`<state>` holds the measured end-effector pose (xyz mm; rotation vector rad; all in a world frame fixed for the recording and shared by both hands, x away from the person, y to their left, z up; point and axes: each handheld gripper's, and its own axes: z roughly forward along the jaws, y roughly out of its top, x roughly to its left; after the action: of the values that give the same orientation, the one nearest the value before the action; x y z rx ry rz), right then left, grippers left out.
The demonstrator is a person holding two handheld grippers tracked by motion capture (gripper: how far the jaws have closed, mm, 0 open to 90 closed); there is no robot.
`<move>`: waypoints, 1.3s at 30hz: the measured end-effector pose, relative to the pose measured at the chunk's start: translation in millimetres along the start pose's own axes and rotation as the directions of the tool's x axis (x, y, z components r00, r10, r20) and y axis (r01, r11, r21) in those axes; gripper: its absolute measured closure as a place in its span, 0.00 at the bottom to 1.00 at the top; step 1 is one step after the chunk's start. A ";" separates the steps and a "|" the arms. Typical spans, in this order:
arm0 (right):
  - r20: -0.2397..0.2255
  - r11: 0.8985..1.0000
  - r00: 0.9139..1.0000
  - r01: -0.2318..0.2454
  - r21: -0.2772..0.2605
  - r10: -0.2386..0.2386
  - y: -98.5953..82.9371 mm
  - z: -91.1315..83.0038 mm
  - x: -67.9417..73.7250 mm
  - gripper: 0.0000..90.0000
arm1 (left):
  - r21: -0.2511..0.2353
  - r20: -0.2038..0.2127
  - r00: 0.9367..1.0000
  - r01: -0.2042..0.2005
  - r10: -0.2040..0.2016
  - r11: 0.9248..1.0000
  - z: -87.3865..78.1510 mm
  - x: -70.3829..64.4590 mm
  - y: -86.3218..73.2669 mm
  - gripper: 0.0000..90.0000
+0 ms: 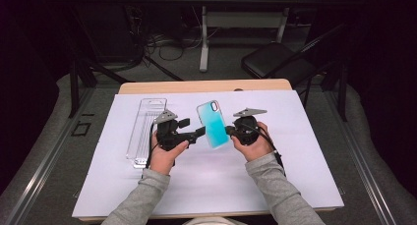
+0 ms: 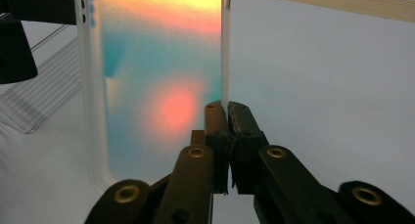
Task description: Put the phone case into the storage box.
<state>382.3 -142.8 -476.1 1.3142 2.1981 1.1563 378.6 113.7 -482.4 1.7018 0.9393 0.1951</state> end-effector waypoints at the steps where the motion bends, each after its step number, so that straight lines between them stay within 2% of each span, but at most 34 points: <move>1: -0.001 1.000 1.000 0.002 -0.003 -0.002 -0.2 -0.1 0.4 0.98 | 0.002 0.004 1.000 0.006 -0.006 1.000 -0.2 -0.1 -0.2 0.24; 5: -0.002 1.000 1.000 0.004 -0.002 -0.004 -0.6 -0.1 2.0 0.98 | 0.012 0.014 1.000 0.017 -0.017 1.000 0.3 -0.1 -1.5 0.27; 14: -0.006 1.000 1.000 0.010 -0.006 -0.010 -1.2 -0.3 3.5 0.97 | 0.021 0.016 1.000 0.012 -0.012 1.000 0.9 -1.0 -4.2 0.33; 20: -0.005 1.000 1.000 0.015 -0.008 -0.015 -1.3 -1.0 4.4 0.97 | 0.030 0.033 0.999 0.030 -0.031 0.999 1.6 -0.8 -5.5 0.34; 26: -0.008 1.000 1.000 0.023 -0.009 -0.023 -1.6 -2.1 6.7 0.98 | 0.032 0.050 0.996 0.075 -0.076 0.997 3.3 0.1 -8.6 0.34; 27: -0.007 1.000 1.000 0.023 -0.010 -0.024 -1.6 -2.1 7.0 0.97 | 0.040 0.056 0.994 0.095 -0.097 0.995 3.1 0.6 -9.1 0.35; 30: -0.009 1.000 1.000 0.024 -0.012 -0.024 -1.9 -1.8 8.3 0.98 | 0.050 0.065 0.991 0.116 -0.120 0.992 3.3 1.2 -10.0 0.40; 33: -0.012 1.000 1.000 0.025 -0.010 -0.025 -2.1 -1.9 9.3 0.98 | 0.059 0.078 0.983 0.162 -0.167 0.985 3.2 1.6 -10.9 0.43; 39: -0.017 1.000 0.999 0.030 -0.009 -0.030 -2.1 -1.7 10.1 0.98 | 0.069 0.105 0.972 0.202 -0.209 0.977 3.6 3.1 -12.4 0.49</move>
<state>374.7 -135.6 -475.4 1.2679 2.2148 1.1689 376.7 113.8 -495.5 1.6371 1.0381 -0.0647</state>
